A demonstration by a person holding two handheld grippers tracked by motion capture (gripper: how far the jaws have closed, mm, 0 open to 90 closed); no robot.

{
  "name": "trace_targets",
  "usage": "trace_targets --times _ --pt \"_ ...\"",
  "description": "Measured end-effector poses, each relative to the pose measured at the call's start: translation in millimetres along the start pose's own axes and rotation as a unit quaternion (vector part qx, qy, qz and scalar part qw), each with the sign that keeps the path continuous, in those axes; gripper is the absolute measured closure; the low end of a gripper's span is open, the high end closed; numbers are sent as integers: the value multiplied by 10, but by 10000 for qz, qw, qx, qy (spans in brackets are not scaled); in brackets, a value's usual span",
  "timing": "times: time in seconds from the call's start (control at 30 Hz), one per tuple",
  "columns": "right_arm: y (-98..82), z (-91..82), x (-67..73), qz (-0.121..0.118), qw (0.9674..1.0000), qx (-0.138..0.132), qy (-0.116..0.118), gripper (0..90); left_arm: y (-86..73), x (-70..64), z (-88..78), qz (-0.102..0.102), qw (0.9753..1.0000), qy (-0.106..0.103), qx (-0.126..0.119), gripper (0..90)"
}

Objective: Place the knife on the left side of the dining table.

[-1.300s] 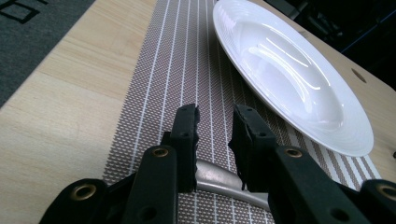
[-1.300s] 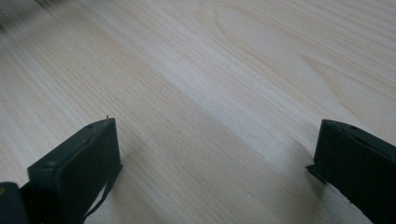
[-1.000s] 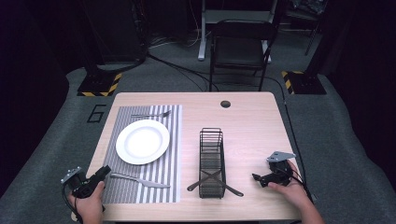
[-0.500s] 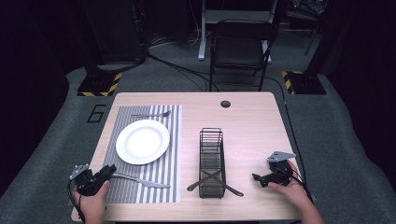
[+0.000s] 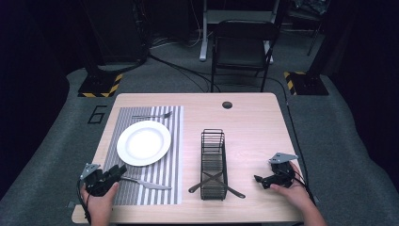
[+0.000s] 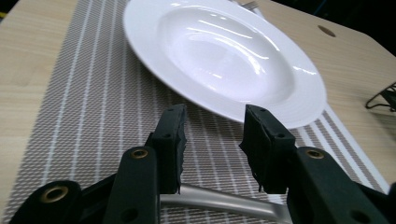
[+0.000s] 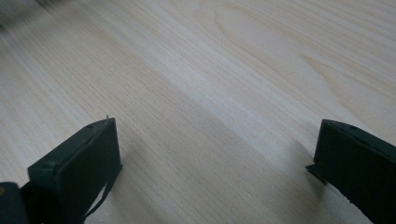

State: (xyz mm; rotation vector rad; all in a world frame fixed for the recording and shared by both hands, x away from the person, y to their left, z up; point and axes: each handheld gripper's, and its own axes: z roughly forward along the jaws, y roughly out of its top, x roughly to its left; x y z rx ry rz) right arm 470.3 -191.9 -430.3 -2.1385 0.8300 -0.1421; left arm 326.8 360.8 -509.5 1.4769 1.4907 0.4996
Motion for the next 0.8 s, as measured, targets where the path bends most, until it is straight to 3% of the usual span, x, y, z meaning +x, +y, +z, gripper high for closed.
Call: trace_targets --times 0.3,0.8 --pt "-3 2 -5 -41 10000 -28 -33 0 10 -280 34 318 9984 -463 83 566" --pt "-2 1 -4 -37 10000 -25 -29 0 6 -577 133 1017 9915 -744 332 487"
